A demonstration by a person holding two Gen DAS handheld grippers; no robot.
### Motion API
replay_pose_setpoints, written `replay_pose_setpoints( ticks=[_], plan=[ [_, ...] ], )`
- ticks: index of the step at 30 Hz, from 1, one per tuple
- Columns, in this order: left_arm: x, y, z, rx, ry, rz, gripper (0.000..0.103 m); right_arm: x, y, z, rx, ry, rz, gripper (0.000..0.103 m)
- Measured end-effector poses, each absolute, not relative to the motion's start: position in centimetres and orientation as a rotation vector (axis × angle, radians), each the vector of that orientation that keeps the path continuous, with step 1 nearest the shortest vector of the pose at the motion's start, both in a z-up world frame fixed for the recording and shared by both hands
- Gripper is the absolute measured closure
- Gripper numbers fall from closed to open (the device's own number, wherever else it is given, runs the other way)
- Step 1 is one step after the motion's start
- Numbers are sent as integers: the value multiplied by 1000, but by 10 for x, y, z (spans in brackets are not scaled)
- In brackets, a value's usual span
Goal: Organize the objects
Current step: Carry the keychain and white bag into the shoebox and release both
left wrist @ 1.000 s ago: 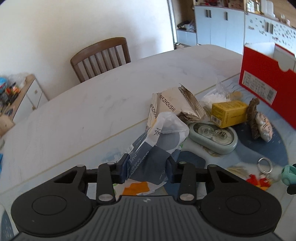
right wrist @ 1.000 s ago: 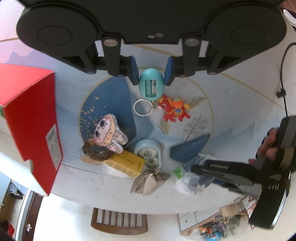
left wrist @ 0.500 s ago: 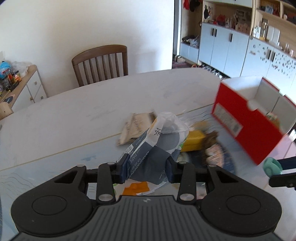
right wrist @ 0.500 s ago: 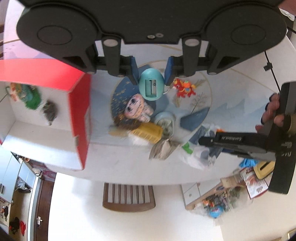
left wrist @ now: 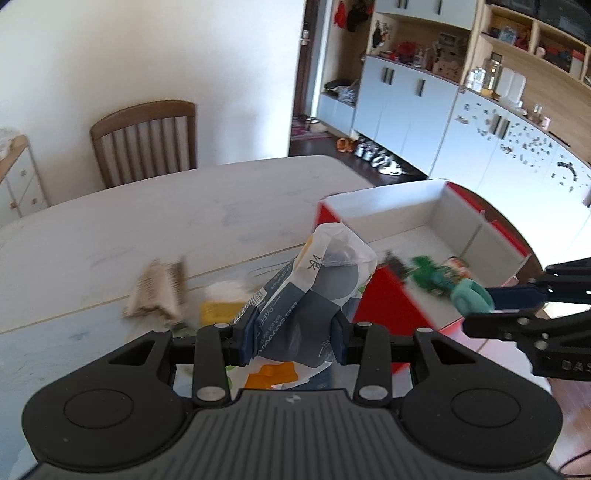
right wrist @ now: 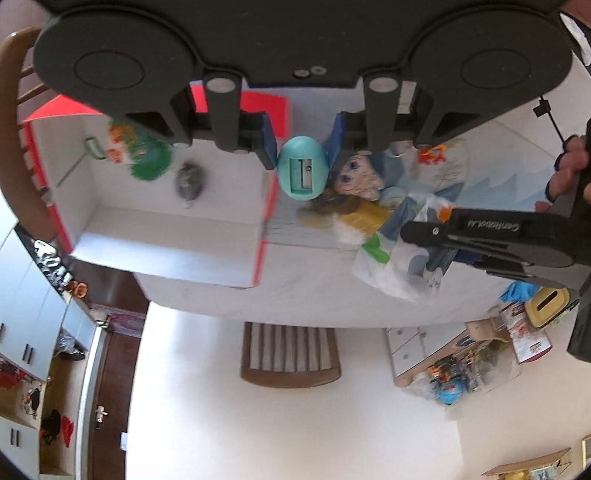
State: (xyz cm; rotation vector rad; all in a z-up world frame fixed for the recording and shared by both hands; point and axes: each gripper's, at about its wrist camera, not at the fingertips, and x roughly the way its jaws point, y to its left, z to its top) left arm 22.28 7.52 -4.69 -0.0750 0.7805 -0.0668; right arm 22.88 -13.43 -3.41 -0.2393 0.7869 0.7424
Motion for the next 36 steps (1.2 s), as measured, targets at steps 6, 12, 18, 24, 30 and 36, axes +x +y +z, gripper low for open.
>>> replay_pose_setpoints(
  ticks=[6,12,18,24,30,36],
  plan=[
    [247,33,-36,-54,779,-111,65,257,-168,-29,-227,759,688,74],
    [274,-10,-31,-22,797,-158,65,293,-198,-28,-217,736,644,74],
    [304,-49,-27,6,809,-207,64,331,-223,-34,-214,754,614,74],
    [329,-85,-43,79,867,-224,64,366,-235,-43,-196,772,600,74],
    [346,-112,-73,166,946,-203,64,393,-227,-64,-219,829,604,74],
    [360,-116,-100,203,1025,-178,64,411,-212,-91,-250,893,621,74]
  ],
)
